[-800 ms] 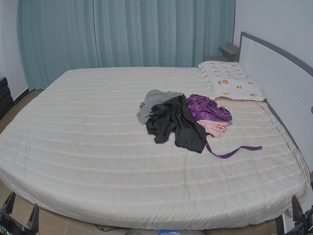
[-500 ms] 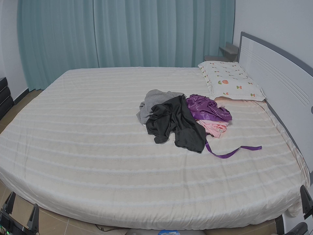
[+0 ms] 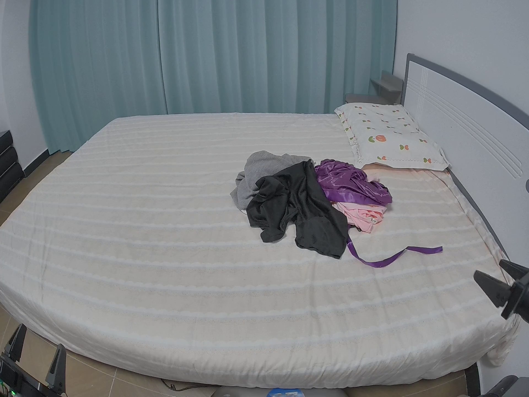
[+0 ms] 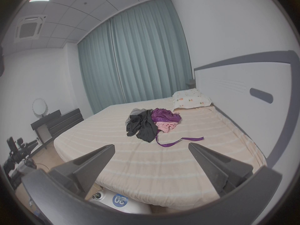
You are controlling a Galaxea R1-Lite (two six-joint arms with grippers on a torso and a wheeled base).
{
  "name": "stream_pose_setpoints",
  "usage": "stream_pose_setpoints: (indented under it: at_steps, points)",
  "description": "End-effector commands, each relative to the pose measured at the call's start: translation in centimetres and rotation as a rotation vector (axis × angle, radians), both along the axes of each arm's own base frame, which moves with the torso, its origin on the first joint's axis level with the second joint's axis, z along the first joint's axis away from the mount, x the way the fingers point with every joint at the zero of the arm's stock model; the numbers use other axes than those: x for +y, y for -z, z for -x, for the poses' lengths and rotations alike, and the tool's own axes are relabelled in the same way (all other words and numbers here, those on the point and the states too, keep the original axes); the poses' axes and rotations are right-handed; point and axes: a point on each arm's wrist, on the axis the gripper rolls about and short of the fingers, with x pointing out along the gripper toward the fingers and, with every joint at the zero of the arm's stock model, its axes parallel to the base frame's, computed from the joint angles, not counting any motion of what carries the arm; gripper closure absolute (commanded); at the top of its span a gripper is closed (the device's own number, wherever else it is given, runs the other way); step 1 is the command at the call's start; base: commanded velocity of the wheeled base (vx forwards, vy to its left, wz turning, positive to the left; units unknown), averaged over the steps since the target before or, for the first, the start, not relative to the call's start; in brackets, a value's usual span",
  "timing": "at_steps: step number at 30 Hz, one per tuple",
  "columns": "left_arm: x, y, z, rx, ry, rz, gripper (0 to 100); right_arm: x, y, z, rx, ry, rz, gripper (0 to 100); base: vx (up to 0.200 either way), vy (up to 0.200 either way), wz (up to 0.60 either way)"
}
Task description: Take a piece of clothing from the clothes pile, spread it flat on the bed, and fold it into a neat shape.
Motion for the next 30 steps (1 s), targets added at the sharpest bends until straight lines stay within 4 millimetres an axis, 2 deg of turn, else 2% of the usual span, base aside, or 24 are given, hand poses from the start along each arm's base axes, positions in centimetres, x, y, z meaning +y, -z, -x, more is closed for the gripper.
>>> stream_pose_setpoints:
  at_steps: [1, 2, 3, 5, 12, 16, 20, 22, 26, 30]
  points:
    - [0.0, 0.5, 0.0, 0.001, -0.001, 0.0, 0, 3.8, 8.0, -20.3, 0.349, 0.018, -0.127, 0, 0.0, 0.0, 0.0]
    - [0.0, 0.5, 0.0, 0.001, -0.001, 0.0, 0, 4.2, 8.9, -22.4, 0.356, 0.042, -0.135, 0, 0.0, 0.0, 0.0]
    - [0.0, 0.5, 0.0, 0.001, -0.001, 0.0, 0, 4.3, 9.1, -22.7, 0.356, 0.048, -0.137, 0, 0.0, 0.0, 0.0]
    - [0.0, 0.5, 0.0, 0.001, -0.001, 0.0, 0, 4.9, 10.6, -25.9, 0.372, 0.085, -0.182, 0, 0.0, 0.0, 0.0]
    - [0.0, 0.5, 0.0, 0.001, -0.001, 0.0, 0, 7.6, 15.3, -31.5, 0.391, 0.13, -0.206, 0, 0.0, 0.0, 0.0]
    - [0.0, 0.5, 0.0, 0.001, -0.001, 0.0, 0, 8.8, 16.9, -33.2, 0.409, 0.124, -0.22, 0, 0.0, 0.0, 0.0]
    - [0.0, 0.5, 0.0, 0.001, -0.001, 0.0, 0, 9.2, 17.5, -34.4, 0.418, 0.127, -0.224, 0, 0.0, 0.0, 0.0]
    - [0.0, 0.5, 0.0, 0.001, -0.001, 0.0, 0, 9.6, 18.2, -35.8, 0.427, 0.14, -0.259, 0, 0.0, 0.0, 0.0]
    - [0.0, 0.5, 0.0, 0.001, -0.001, 0.0, 0, 11.3, 19.4, -36.2, 0.47, 0.141, -0.299, 0, 0.0, 0.0, 0.0]
    - [0.0, 0.5, 0.0, 0.001, -0.001, 0.0, 0, 11.9, 20.1, -36.8, 0.474, 0.137, -0.309, 0, 0.0, 0.0, 0.0]
